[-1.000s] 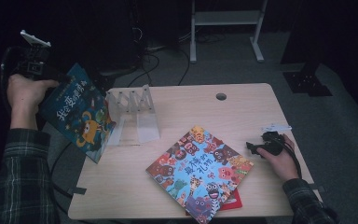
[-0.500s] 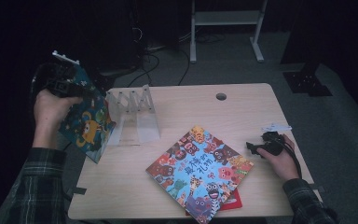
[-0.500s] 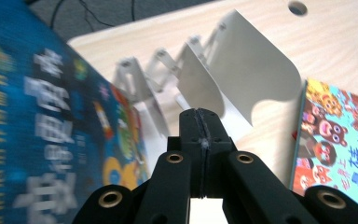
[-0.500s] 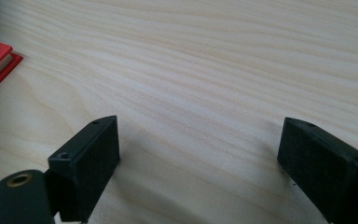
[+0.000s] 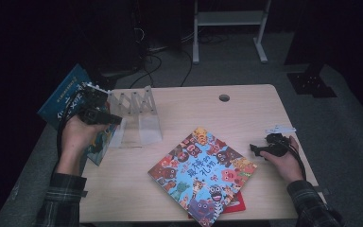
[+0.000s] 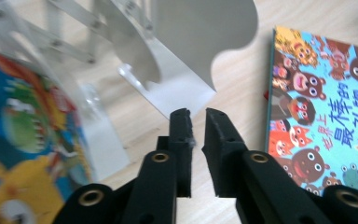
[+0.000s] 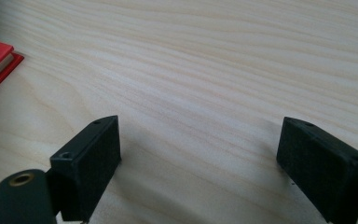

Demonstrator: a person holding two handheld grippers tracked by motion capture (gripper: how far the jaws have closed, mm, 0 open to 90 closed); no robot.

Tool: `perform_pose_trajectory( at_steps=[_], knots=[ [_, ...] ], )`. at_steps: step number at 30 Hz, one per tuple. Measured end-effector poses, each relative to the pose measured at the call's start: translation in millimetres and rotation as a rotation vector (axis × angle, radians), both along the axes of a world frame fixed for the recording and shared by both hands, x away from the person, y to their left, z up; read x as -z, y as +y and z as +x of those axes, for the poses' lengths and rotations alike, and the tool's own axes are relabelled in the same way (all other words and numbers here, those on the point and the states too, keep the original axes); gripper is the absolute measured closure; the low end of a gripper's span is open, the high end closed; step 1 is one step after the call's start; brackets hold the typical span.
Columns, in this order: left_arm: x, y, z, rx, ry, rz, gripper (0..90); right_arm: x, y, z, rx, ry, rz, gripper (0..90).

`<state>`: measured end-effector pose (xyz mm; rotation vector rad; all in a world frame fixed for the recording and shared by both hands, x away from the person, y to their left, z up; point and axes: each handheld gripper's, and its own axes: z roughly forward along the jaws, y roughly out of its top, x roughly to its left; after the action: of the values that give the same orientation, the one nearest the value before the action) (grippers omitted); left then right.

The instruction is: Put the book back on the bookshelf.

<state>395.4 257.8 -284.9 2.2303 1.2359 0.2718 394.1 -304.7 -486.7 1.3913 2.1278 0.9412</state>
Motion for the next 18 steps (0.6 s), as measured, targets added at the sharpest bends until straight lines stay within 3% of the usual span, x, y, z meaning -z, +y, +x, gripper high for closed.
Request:
perform_pose_trajectory(
  at_steps=[8,10,11,14,18],
  knots=[
    [40.8,-21.2,-15.8,0.058,0.024,0.000,68.8,0.0,0.0,-0.1,0.000,0.000,-0.001,12.4],
    [43.9,-22.7,-17.2,0.063,0.027,0.003,65.8,0.0,0.0,-0.1,0.000,0.000,-0.001,12.4],
    [53.6,-27.4,-21.2,0.066,0.026,0.002,64.4,0.0,0.1,-0.2,0.000,-0.001,-0.001,12.6],
    [64.9,-33.2,-26.6,0.079,0.032,-0.027,60.7,-0.1,0.0,-0.6,-0.003,-0.001,0.001,13.1],
    [76.4,-42.0,-32.9,0.100,0.036,-0.027,57.9,-0.2,-0.9,-1.5,-0.010,-0.001,0.001,13.7]
  ],
)
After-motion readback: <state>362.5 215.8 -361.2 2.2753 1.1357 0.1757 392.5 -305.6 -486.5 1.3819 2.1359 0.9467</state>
